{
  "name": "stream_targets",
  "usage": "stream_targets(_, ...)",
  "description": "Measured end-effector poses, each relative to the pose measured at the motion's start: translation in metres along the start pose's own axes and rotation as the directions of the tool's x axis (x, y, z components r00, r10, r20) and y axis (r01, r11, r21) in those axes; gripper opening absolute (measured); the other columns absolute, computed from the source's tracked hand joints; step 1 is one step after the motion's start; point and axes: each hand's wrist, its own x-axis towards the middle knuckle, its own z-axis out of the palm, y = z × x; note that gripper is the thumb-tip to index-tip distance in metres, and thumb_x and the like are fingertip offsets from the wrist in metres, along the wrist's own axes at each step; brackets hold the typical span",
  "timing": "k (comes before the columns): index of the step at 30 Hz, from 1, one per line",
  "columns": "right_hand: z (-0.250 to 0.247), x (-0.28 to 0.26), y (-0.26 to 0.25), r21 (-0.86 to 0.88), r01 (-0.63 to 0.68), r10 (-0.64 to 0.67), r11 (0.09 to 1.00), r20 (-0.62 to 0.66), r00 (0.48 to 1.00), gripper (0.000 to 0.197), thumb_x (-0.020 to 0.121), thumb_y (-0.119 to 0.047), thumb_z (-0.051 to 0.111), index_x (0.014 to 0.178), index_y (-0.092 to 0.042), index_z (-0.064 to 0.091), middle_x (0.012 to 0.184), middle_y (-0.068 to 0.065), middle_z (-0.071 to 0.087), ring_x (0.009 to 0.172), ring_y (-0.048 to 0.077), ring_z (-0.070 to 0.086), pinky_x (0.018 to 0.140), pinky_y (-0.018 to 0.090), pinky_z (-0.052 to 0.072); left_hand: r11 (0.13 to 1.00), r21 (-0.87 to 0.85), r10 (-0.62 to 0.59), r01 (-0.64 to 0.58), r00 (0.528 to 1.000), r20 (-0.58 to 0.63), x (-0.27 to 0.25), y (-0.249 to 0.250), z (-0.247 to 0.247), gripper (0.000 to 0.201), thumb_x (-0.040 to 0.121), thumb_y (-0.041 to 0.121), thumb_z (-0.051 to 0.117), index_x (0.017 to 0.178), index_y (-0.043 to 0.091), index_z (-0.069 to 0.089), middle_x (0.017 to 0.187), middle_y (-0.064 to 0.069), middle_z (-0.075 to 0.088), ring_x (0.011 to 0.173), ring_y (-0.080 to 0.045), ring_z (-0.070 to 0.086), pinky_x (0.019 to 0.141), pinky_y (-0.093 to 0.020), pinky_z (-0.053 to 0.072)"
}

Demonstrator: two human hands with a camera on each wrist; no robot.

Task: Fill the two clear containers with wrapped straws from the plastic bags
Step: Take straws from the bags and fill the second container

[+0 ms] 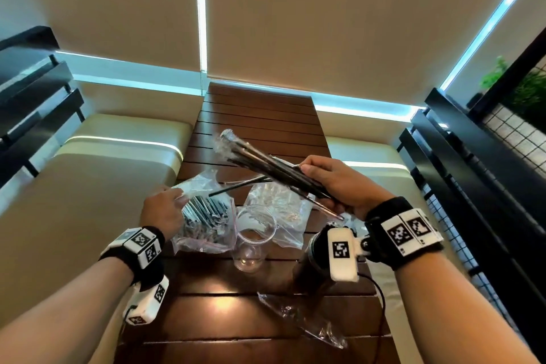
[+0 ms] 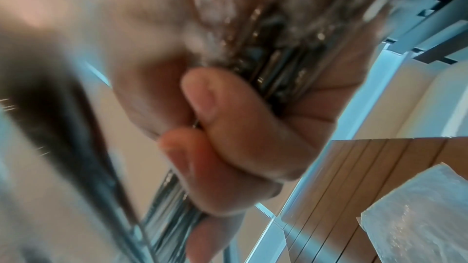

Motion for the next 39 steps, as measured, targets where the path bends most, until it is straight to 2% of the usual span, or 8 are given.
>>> stream_targets(6,0.001,0.014,0.026,0.001,-0.082,0.082,0.997,0.053,0.995,0.019,0.103,-0.031,0.047,0.099,-0.018,0.059,0.084,0.018,0.063,0.034,0.007,0.043,0.030,0.014,0.030,0.997,0.067,0.005,-0.026,0.953,0.304,-0.019,-0.020,0.013,0.011,0.087,0.007,0.061,0.092,0.015,0.067,0.111,-0.011,0.059,0.107,-0.030,0.057,0.087,-0.037,0.049)
stream_targets(9,0.010,0.023,0.040,-0.037,-0.145,0.147,0.989,0.078,0.986,0.019,0.104,-0.029,0.046,0.102,-0.015,0.058,0.087,0.020,0.061,0.033,0.006,0.042,0.028,0.014,0.028,0.993,0.091,0.035,-0.079,0.910,0.413,-0.023,-0.017,0.017,0.074,0.074,0.034,0.072,0.140,0.024,0.040,0.146,-0.009,0.033,0.128,-0.030,0.043,0.107,-0.049,0.041)
stream_targets(13,0.021,0.038,0.050,-0.121,-0.200,0.217,0.972,0.147,0.965,0.020,0.104,-0.031,0.045,0.090,-0.024,0.058,0.088,0.019,0.058,0.034,0.006,0.042,0.030,0.014,0.028,0.918,-0.060,0.391,-0.392,0.920,-0.018,-0.042,0.034,0.016,0.095,0.061,0.056,0.062,0.139,0.012,0.030,0.135,-0.009,0.036,0.125,-0.027,0.038,0.106,-0.050,0.037)
stream_targets(16,0.022,0.045,0.048,-0.171,-0.197,0.228,0.965,0.186,0.956,0.020,0.103,-0.033,0.046,0.090,-0.026,0.059,0.088,0.019,0.058,0.035,0.008,0.042,0.033,0.016,0.031,0.904,-0.097,0.354,-0.416,0.857,-0.376,-0.058,0.064,0.014,0.107,0.057,0.073,0.071,0.135,0.008,0.038,0.134,-0.012,0.038,0.123,-0.028,0.038,0.107,-0.047,0.031)
stream_targets(21,0.027,0.052,0.047,-0.273,-0.206,0.261,0.940,0.186,0.947,0.021,0.104,-0.032,0.045,0.092,-0.021,0.058,0.074,0.011,0.053,0.036,0.007,0.042,0.035,0.018,0.032,0.781,0.187,0.624,-0.596,0.740,-0.249,-0.059,0.077,0.022,0.134,0.052,0.091,0.057,0.149,0.005,0.020,0.153,-0.018,0.027,0.144,-0.032,0.023,0.115,-0.065,0.007)
stream_targets(29,0.051,0.054,0.032,-0.395,-0.126,0.217,0.910,0.194,0.957,0.019,0.104,-0.029,0.044,0.098,-0.017,0.058,0.090,0.013,0.063,0.062,0.017,0.057,0.056,0.031,0.051,0.806,0.061,0.588,-0.589,0.808,0.043,-0.048,0.102,0.037,0.024,0.074,0.033,0.062,0.094,0.020,0.059,0.082,0.003,0.067,0.078,-0.023,0.064,0.095,-0.039,0.043)
stream_targets(32,0.046,0.049,0.021,-0.372,-0.126,0.205,0.920,0.182,0.962,0.020,0.103,-0.032,0.046,0.097,-0.017,0.059,0.094,0.013,0.065,0.073,0.023,0.064,0.074,0.044,0.056,0.810,0.000,0.586,-0.586,0.810,0.035,-0.047,0.106,0.034,0.022,0.077,0.024,0.062,0.097,0.018,0.057,0.089,0.002,0.065,0.082,-0.023,0.061,0.088,-0.037,0.043)
stream_targets(39,0.014,0.024,-0.021,0.016,-0.209,0.201,0.978,0.202,0.958,0.064,0.094,-0.068,0.037,0.118,-0.014,0.060,0.104,0.020,0.068,0.075,0.029,0.070,0.058,0.033,0.055,0.813,-0.204,0.531,-0.545,0.839,-0.121,-0.047,0.117,0.016,0.026,0.078,-0.002,0.057,0.100,0.010,0.057,0.091,-0.006,0.061,0.078,-0.026,0.056,0.074,-0.041,0.050)
